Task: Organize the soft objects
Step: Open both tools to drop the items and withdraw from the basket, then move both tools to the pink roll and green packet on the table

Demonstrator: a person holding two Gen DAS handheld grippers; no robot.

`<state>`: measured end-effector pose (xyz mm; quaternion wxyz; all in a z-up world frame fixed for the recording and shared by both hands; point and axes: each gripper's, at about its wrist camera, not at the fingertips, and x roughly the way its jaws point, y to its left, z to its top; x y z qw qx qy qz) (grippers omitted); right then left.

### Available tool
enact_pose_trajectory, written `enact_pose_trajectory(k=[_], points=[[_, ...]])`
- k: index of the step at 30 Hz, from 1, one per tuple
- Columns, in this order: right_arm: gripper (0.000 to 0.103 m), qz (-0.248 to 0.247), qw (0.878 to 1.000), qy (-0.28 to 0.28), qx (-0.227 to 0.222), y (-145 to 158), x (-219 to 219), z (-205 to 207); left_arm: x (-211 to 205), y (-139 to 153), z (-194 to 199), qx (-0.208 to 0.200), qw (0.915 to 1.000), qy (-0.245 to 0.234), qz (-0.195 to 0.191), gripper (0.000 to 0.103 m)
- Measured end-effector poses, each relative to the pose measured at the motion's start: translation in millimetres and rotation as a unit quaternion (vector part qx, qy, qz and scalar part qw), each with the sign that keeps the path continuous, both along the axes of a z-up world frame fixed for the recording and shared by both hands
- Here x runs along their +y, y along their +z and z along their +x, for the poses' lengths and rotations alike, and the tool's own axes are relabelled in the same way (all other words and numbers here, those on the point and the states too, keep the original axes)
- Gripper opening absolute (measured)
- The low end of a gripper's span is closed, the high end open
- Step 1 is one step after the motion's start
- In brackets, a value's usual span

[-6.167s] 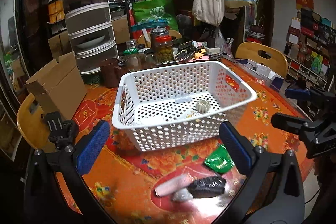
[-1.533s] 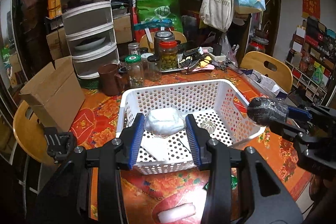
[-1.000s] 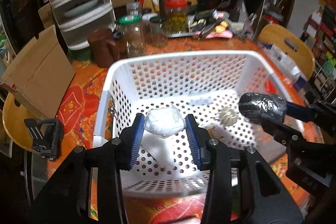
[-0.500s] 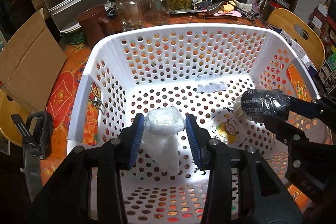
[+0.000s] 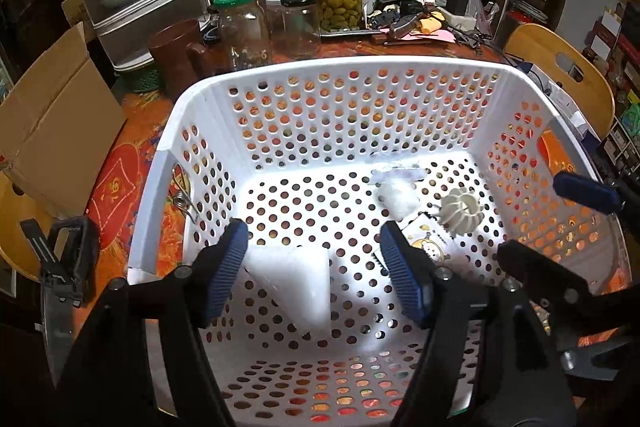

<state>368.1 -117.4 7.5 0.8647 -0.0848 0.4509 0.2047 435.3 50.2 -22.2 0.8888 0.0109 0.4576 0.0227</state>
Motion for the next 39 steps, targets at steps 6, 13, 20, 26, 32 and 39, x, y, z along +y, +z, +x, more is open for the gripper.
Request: enact_pose_trajectory(k=[6, 13, 20, 26, 32, 39], points=[[0.077, 0.013, 1.0, -0.007, -0.009, 9.4, -14.4, -7.2, -2.8, 8.3, -10.9, -0.013, 0.9999, -0.007, 0.001, 0.083], [0.088, 0.04, 0.999, -0.014, -0.026, 24.0, -37.2, -27.6, -10.4, 28.7, -37.8, -0.05, 0.9985, -0.024, 0.004, 0.103], [0.096, 0.066, 0.996, -0.011, -0.051, 39.1, -53.4, -61.3, -21.8, 47.5, -76.8, -0.084, 0.9956, -0.04, 0.014, 0.103], [0.096, 0.084, 0.994, -0.008, -0.075, 53.2, -65.3, -98.6, -26.8, 70.7, -129.3, -0.131, 0.9901, -0.046, 0.015, 0.103], [0.097, 0.107, 0.988, -0.006, -0.108, 70.7, -78.7, -139.2, -29.9, 85.9, -176.6, -0.162, 0.9854, -0.045, 0.029, 0.103], [0.097, 0.119, 0.984, -0.002, -0.136, 80.6, -88.5, -179.2, -27.8, 91.0, -218.9, -0.178, 0.9826, -0.05, 0.021, 0.103]])
